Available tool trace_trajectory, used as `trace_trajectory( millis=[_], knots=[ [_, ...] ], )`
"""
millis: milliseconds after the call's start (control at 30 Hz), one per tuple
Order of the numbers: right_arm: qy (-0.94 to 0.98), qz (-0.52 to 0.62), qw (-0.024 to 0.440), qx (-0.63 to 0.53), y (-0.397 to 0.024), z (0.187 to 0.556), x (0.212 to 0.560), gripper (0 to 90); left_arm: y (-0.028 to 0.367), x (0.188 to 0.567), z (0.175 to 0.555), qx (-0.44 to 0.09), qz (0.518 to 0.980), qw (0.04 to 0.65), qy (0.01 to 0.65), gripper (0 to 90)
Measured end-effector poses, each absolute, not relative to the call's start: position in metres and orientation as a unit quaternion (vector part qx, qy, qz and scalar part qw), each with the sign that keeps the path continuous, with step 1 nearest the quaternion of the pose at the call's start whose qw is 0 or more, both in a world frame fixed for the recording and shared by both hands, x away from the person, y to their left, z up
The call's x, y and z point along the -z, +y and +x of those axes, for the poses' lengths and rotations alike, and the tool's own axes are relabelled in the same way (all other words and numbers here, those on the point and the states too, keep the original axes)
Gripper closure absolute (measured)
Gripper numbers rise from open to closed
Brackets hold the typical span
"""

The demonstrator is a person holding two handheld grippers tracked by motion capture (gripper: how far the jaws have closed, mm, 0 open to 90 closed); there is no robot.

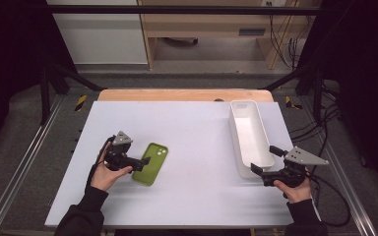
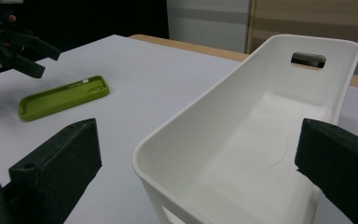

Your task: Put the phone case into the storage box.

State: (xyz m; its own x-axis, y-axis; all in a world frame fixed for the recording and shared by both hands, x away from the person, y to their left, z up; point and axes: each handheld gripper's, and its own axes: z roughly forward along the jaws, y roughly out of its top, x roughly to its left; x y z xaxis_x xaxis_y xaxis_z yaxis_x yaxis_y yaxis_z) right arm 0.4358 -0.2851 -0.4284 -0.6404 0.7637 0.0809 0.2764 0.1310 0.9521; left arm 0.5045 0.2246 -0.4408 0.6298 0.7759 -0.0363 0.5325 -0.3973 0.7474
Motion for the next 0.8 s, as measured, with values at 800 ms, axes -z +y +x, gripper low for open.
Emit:
trace_trajectory(
  millis=[800],
  knots=[
    [0.719,0.362,0.22,-0.551,-0.285,0.436,0.428,0.7,0.225,0.458,0.505,-0.148,0.831,0.338,0.417,20.9]
  ],
)
